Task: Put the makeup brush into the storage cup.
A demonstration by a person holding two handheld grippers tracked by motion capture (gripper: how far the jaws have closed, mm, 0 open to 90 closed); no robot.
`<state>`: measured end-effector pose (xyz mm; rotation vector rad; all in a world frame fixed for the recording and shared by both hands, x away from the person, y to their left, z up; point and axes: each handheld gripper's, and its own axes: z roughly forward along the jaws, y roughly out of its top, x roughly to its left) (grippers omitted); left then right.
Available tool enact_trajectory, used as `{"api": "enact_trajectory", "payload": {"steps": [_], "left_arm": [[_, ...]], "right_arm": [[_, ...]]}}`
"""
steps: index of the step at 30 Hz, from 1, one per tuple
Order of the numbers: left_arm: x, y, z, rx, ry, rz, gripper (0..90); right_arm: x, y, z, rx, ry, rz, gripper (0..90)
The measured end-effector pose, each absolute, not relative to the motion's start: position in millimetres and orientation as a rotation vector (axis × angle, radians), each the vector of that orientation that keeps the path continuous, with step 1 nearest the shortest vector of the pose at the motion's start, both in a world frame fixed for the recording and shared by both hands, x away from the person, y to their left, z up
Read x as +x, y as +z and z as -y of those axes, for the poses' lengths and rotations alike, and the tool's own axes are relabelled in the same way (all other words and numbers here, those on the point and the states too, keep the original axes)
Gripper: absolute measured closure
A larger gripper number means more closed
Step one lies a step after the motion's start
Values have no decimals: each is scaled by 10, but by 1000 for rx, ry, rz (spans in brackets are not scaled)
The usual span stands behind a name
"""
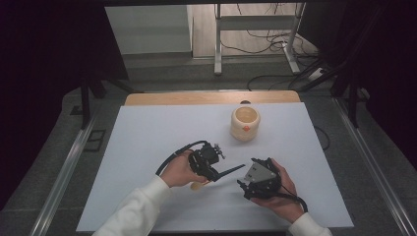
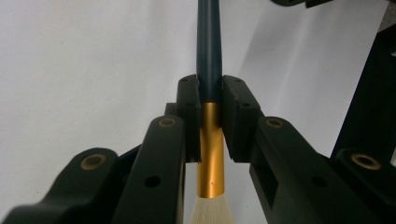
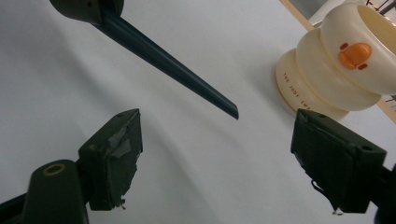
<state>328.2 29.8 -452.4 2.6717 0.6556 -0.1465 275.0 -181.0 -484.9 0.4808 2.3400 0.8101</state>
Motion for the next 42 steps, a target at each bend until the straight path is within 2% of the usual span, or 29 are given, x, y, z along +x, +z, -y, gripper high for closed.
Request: {"api": "enact_trajectory", "payload": {"steps": [21, 28, 31, 36, 42], "left_arm": [[3291, -4541, -238, 2683, -167, -634, 786], [3306, -4532, -209, 2691, -177, -625, 786], [3302, -4538, -198, 2679, -186, -635, 786], [3316, -4523, -187, 2687, -200, -610, 786], [3313, -4462, -214, 2651, -185, -605, 782]], "right_arm": [[2761, -4937, 1535, 336, 676, -2348, 261], [2744, -4958, 1439, 279, 652, -2350, 319], [2733, -4968, 1396, 229, 628, -2352, 406], [2710, -4996, 1332, 166, 600, -2334, 624], [2665, -5067, 1284, 117, 579, -2364, 762]]}}
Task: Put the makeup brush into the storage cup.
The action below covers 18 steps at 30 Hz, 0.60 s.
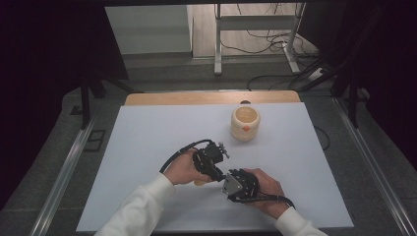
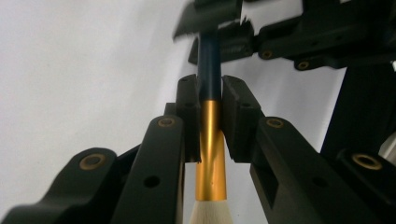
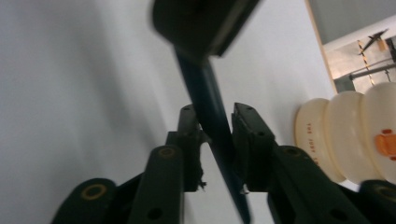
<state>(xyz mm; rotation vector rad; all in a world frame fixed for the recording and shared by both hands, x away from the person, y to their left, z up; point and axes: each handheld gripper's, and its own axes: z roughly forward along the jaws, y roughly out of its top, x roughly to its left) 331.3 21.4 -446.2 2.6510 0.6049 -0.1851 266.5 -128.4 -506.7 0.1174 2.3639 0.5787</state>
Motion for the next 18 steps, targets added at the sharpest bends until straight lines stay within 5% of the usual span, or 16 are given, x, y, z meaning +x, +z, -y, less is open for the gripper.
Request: {"api": "enact_trajectory", "payload": {"steps": [9, 15, 18], "left_arm": [[3308, -4396, -275, 2572, -95, -583, 732], [3299, -4263, -407, 2448, 56, -660, 419], [3276, -4178, -550, 2364, 91, -701, 331]], "right_arm": [[2705, -5002, 1340, 26, 549, -2374, 798], [2687, -5028, 1338, 136, 621, -2399, 799], [2696, -5021, 1352, 158, 630, -2391, 799]]}}
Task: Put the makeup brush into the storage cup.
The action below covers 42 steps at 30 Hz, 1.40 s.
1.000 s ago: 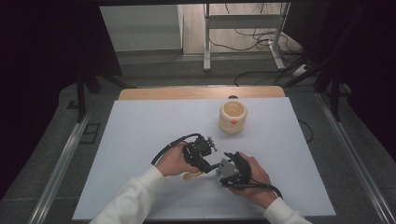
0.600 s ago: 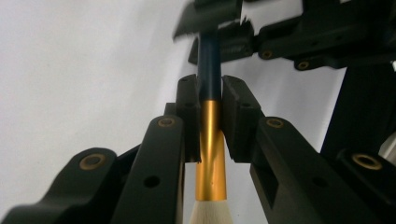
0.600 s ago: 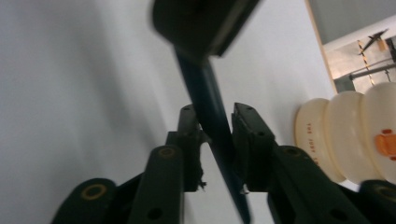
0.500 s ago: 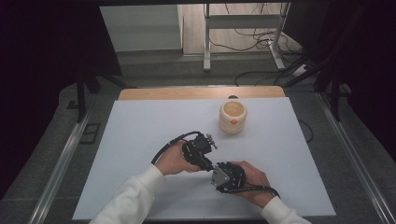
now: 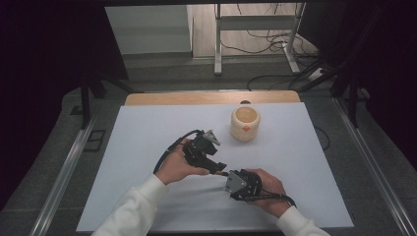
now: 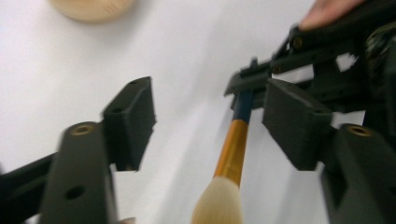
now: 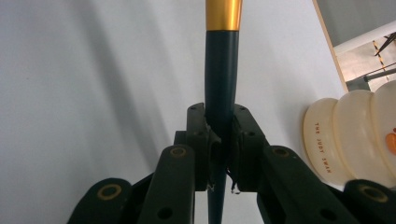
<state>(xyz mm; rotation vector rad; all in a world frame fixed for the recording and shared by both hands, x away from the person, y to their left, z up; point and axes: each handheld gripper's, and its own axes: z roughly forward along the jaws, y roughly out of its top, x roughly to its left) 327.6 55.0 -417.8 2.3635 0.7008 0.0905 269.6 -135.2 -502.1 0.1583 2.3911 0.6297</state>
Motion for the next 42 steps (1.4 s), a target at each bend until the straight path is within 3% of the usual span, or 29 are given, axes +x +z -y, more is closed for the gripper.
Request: {"api": "enact_trajectory", "payload": {"steps": [4, 9, 18, 42], "left_arm": [[3211, -4120, -757, 2258, 134, -756, 232], [3104, -4113, -1037, 2143, 165, -778, 194], [2936, -4312, -1301, 2063, 157, -826, 197], [2680, -4765, -1501, 2068, 191, -863, 199]], "right_arm": [[2730, -4998, 1384, 113, 608, -2401, 799], [2750, -4965, 1414, 131, 626, -2407, 799], [2783, -4919, 1459, 171, 654, -2405, 799], [2845, -4859, 1557, 299, 806, -2430, 800]]}}
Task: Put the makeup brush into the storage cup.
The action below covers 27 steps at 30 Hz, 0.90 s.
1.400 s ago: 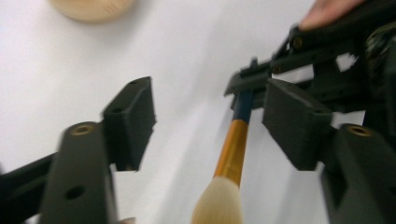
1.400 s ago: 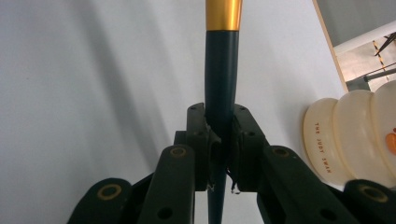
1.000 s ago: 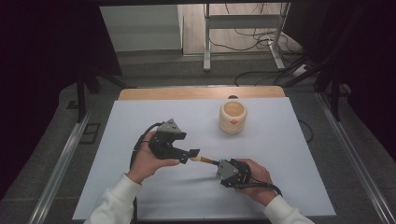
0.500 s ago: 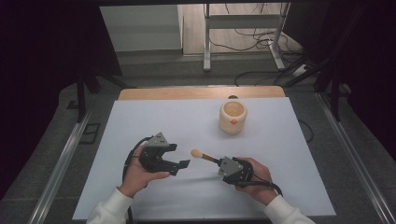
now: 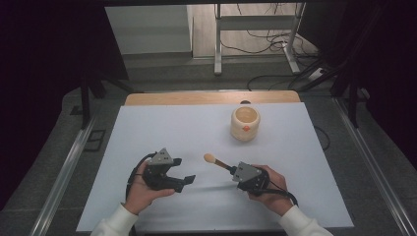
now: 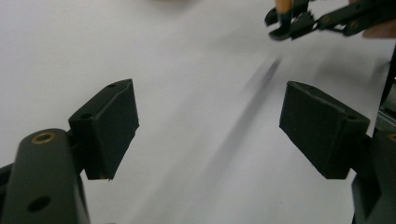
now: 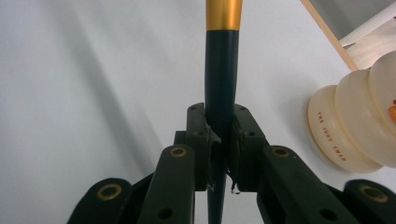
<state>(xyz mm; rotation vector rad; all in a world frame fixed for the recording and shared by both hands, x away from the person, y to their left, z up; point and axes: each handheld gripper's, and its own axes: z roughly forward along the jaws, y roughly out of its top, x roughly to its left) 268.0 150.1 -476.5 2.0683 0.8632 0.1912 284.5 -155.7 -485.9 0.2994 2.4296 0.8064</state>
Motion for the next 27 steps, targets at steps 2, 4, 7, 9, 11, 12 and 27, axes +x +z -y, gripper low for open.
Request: {"api": "enact_trajectory", "payload": {"steps": [2, 4, 7, 9, 11, 12, 27], "left_arm": [[2655, -4805, -1531, 2068, 191, -882, 199], [2641, -4827, -1547, 2068, 195, -886, 198], [2592, -4897, -1613, 2067, 210, -911, 198], [2577, -4924, -1646, 2064, 213, -925, 198], [2571, -4937, -1661, 2065, 213, -929, 197], [2558, -4958, -1689, 2067, 210, -934, 195], [2501, -5020, -1818, 2045, 230, -973, 194]], "right_arm": [[2858, -4853, 1572, 320, 832, -2431, 799], [2865, -4845, 1590, 344, 856, -2437, 799], [2872, -4832, 1610, 364, 881, -2439, 799], [2876, -4827, 1619, 384, 905, -2435, 799], [2879, -4823, 1626, 390, 917, -2436, 799], [2889, -4819, 1645, 417, 959, -2440, 799], [2962, -4804, 1742, 571, 1150, -2466, 799]]}}
